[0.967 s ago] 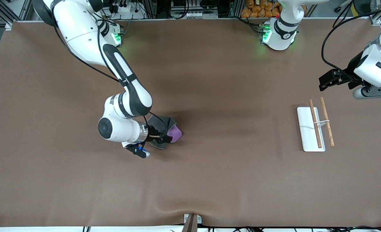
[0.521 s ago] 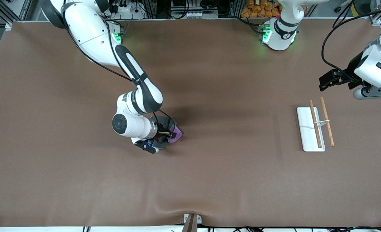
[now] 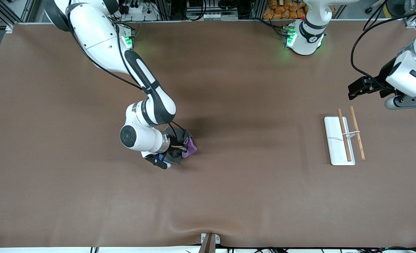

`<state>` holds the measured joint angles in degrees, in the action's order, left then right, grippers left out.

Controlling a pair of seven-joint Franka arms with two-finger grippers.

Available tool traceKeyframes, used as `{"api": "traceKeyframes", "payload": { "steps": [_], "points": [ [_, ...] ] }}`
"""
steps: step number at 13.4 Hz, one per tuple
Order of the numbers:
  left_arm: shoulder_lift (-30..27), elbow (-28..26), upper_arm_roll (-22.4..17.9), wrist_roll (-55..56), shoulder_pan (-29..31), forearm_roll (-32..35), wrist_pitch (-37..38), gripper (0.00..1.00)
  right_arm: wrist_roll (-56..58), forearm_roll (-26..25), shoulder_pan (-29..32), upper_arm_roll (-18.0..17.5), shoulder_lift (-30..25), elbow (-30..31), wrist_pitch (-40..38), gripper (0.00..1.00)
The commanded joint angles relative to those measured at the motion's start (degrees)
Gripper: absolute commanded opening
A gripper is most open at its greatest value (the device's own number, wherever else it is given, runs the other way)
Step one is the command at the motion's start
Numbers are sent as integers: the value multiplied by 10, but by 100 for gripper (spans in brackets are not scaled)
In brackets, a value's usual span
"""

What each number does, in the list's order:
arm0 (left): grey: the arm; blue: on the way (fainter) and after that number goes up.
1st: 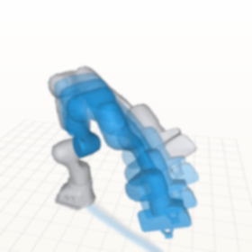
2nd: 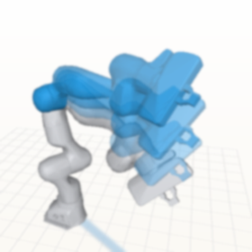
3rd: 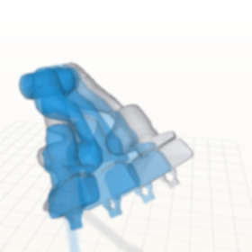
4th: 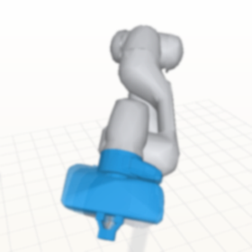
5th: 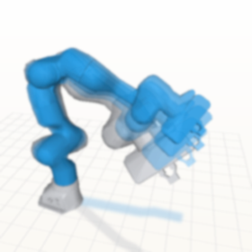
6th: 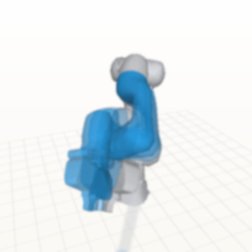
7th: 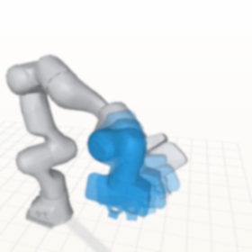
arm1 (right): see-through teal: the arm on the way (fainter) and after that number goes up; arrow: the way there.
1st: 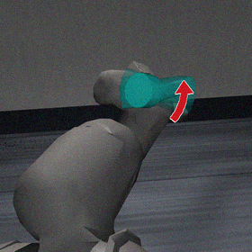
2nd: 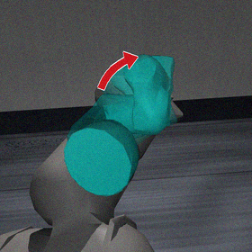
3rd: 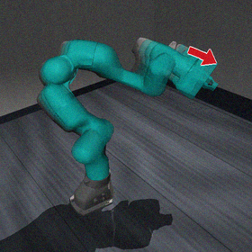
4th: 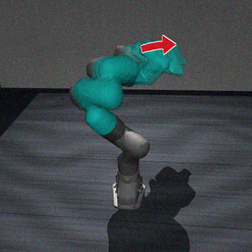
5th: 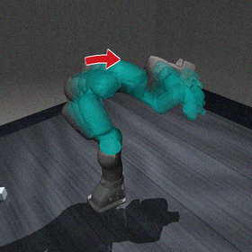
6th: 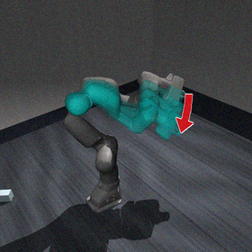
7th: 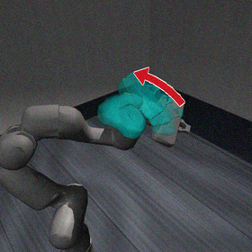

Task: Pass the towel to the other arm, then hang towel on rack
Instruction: 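Lower the right gripper onto the towel and grasp it, then lift the towel with the right gripper while the left gripper approaches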

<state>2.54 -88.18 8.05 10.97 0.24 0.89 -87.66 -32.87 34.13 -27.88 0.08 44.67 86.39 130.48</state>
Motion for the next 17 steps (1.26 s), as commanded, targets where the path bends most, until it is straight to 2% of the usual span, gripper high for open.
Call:
{"api": "traceKeyframes", "payload": {
  "steps": [1,5,7,10,11,14,17],
  "points": [
    [0,8,2,-11,2,-6,3,100,-61,-2,-1,-3,-8,-40,-34,0],
    [-9,7,-4,-17,8,-8,14,100,-144,-1,-4,-4,-16,-86,-72,0],
    [-10,6,-5,-21,9,-8,23,100,-219,-2,-8,-7,-20,-121,-105,0],
    [-14,4,-2,-13,8,-11,28,100,-348,-3,-23,-18,-32,-164,-109,0],
    [-12,4,-1,-11,7,-25,28,100,-380,-4,-29,-18,-32,-183,-109,0],
    [-2,8,0,94,2,-75,21,100,-459,-7,-54,-17,-42,-212,-109,0],
    [27,7,0,127,1,-122,-15,100,-513,-9,-75,-15,-48,-245,-102,0]
  ]
}}
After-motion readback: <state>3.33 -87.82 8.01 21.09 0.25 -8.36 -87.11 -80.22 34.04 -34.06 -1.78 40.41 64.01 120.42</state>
